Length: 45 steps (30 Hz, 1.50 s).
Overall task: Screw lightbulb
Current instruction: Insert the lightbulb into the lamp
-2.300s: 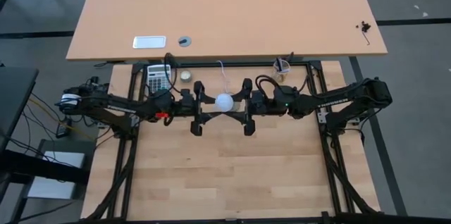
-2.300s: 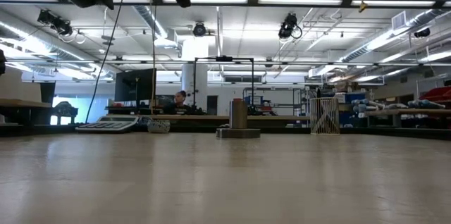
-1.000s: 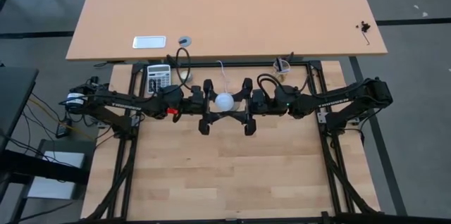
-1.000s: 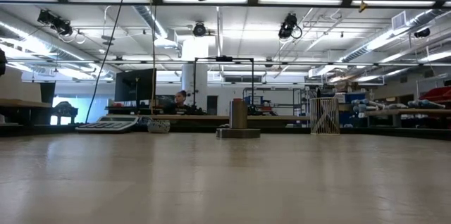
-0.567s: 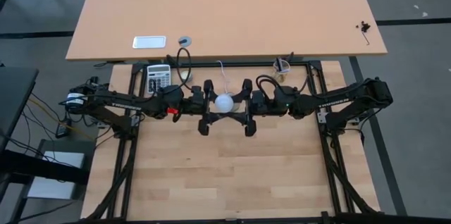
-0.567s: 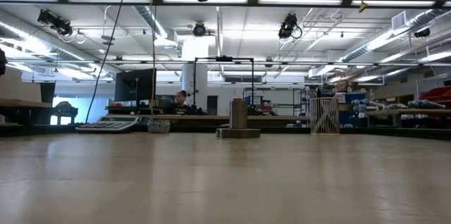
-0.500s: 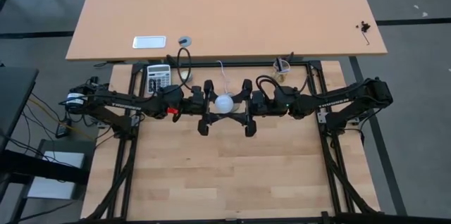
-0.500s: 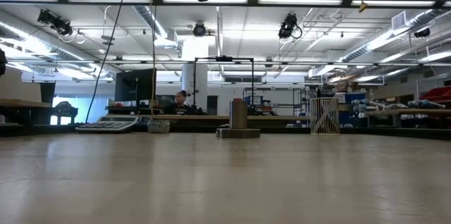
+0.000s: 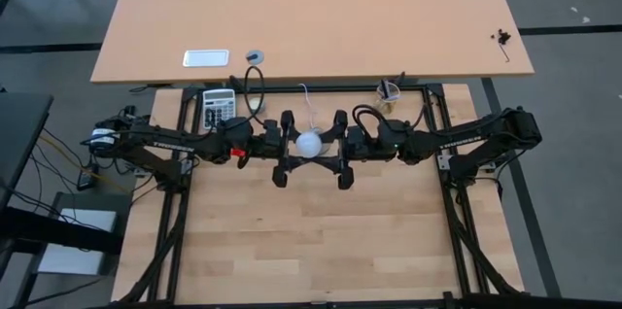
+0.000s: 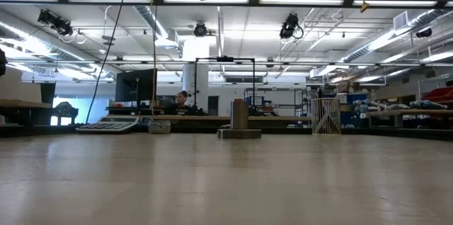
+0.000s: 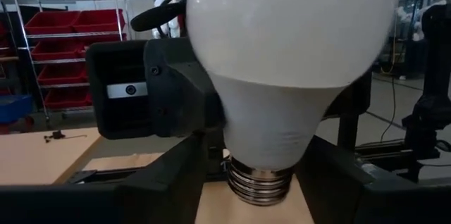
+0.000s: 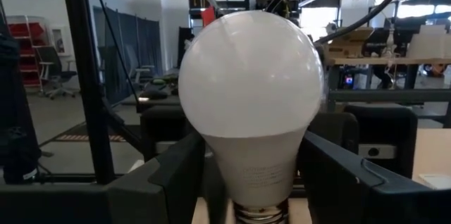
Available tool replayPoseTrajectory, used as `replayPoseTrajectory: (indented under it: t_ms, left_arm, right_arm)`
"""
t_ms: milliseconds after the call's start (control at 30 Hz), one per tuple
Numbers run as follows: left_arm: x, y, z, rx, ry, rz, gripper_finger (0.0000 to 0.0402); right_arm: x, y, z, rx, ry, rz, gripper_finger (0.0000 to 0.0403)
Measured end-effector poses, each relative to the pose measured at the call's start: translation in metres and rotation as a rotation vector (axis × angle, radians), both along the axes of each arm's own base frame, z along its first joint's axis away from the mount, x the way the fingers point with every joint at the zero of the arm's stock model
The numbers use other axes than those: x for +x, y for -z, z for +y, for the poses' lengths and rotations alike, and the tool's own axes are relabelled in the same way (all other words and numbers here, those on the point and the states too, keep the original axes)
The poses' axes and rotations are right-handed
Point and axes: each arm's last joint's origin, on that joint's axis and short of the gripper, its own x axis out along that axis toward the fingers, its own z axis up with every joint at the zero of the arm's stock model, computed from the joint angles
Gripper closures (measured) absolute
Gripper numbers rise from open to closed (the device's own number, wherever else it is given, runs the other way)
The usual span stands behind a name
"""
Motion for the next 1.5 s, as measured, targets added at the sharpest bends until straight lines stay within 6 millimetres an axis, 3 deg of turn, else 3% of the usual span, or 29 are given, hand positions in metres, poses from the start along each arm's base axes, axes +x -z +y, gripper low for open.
replayPoseTrajectory:
  t_ms: [333, 533, 867, 1100, 1500]
  left_arm:
    - [0.000, -0.001, 0.000, 0.001, 0.010, 0.002, 0.0299]
    - [-0.001, -0.005, -0.001, 0.005, 0.014, -0.018, 0.0288]
    - [0.000, 0.004, -0.001, -0.005, 0.025, 0.072, 0.0296]
    - [0.001, 0.011, -0.001, -0.008, 0.031, 0.136, 0.0294]
    - [0.001, 0.014, -0.001, -0.013, 0.018, 0.161, 0.0295]
  right_arm:
    - [-0.001, -0.001, 0.000, 0.014, 0.027, -0.003, 0.0170]
    - [-0.003, 0.000, 0.000, 0.007, 0.038, 0.020, 0.0141]
    - [-0.008, -0.006, -0.001, 0.011, 0.048, 0.007, 0.0088]
    - [-0.015, -0.015, 0.003, 0.000, 0.035, -0.021, 0.0080]
    - [-0.013, -0.013, 0.003, 0.008, 0.025, -0.004, 0.0080]
